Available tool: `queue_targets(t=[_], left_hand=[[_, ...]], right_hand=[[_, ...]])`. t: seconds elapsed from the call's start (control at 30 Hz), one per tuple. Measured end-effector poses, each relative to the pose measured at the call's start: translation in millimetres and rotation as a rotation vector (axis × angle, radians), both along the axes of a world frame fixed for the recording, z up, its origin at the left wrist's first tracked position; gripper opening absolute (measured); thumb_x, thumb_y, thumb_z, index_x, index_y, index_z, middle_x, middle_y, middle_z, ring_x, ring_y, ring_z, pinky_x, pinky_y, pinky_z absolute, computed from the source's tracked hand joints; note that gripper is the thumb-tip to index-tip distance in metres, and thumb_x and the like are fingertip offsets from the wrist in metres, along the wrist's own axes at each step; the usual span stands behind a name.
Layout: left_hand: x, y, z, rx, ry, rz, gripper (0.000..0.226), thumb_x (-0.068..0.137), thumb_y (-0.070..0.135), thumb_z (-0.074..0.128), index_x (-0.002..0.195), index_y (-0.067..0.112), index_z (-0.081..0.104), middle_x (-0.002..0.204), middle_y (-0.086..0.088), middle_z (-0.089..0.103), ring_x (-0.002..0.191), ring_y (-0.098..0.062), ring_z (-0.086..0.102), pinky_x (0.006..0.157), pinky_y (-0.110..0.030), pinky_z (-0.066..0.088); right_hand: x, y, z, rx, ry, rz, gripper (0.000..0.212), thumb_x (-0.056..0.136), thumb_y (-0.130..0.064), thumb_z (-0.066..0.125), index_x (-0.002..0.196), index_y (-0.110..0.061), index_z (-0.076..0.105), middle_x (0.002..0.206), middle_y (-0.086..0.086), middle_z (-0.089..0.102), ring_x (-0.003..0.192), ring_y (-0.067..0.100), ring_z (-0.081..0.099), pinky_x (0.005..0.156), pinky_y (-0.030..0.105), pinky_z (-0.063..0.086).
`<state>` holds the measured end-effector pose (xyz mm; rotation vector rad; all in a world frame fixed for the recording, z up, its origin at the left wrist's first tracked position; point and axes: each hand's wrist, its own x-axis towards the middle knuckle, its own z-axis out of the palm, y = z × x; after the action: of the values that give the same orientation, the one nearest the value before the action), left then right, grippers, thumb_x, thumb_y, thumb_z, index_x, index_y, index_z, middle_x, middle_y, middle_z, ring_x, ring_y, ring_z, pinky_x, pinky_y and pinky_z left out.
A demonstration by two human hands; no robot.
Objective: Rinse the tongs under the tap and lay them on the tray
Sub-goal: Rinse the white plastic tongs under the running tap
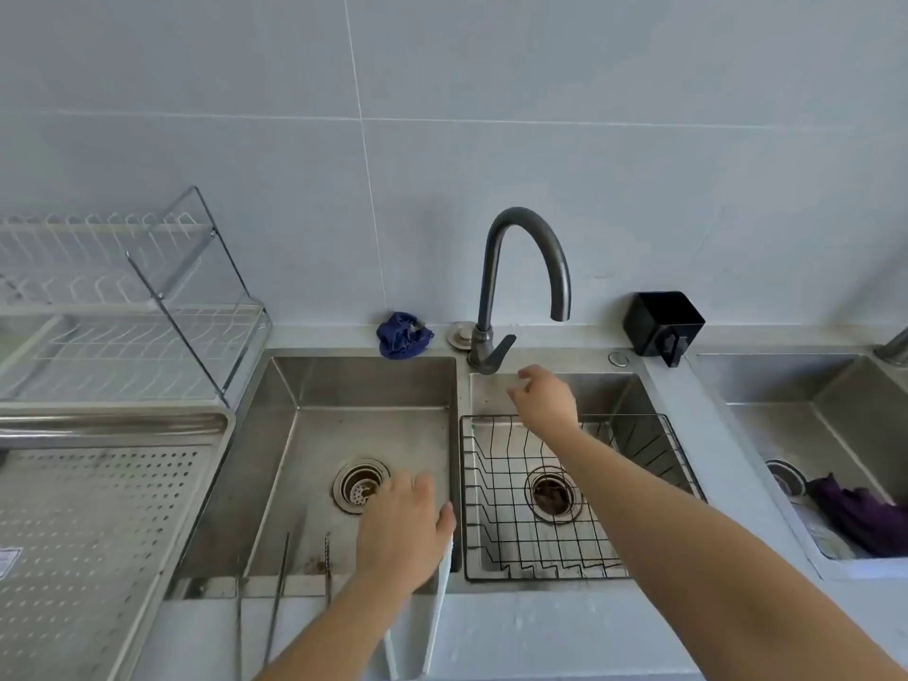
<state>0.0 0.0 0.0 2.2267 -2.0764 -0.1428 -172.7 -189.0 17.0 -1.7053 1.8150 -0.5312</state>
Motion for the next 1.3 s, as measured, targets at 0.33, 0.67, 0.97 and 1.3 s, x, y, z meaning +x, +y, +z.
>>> queue_targets(t=[0.33,0.67,0.97,1.3], left_hand=[[-28.5,46.0,-49.5,0.21,0.043,0.098,0.044,0.085,0.058,0.059,0.103,0.018,0.061,0.096,-0.001,0.059,0.088,-0.02,0.064,0.064,-0.034,0.055],[-36.1,54.3,-67.6,0.259,0.056,0.158,0.035,0.102,0.034,0.036,0.133,0.02,0.044,0.12,0.003,0.061,0.099,-0.018,0.067,0.073,-0.029,0.048],[-35.1,53.4,-49.8,0.023,0.099,0.095,0.051,0.021,0.017,0.098,0.064,0.012,0.072,0.048,0.003,0.056,0.026,-0.015,0.047,0.024,-0.019,0.027],[-21.2,43.7,-36.5,-0.119,0.147,0.105,0.046,0.032,0.007,0.098,0.069,0.007,0.07,0.05,-0.002,0.056,0.031,-0.02,0.052,0.025,-0.024,0.034]], right_hand=[[13.5,-70.4,-7.8,0.015,-0.122,-0.026,0.056,0.105,-0.029,0.053,0.157,-0.03,0.032,0.123,0.008,0.067,0.085,0.024,0.06,0.058,0.029,0.041],[14.4,-94.7,-19.2,-0.105,-0.072,0.019,0.02,0.103,-0.024,0.055,0.112,-0.01,0.067,0.095,0.007,0.067,0.085,0.027,0.06,0.07,0.031,0.041],[13.1,-95.8,-21.0,-0.136,-0.077,0.057,0.013,0.103,-0.021,0.057,0.097,-0.012,0.064,0.088,0.007,0.069,0.083,0.03,0.069,0.066,0.032,0.045],[8.1,-88.9,-24.9,-0.18,-0.077,0.092,0.016,0.102,-0.021,0.06,0.092,-0.013,0.069,0.077,0.007,0.068,0.077,0.03,0.068,0.068,0.035,0.053]])
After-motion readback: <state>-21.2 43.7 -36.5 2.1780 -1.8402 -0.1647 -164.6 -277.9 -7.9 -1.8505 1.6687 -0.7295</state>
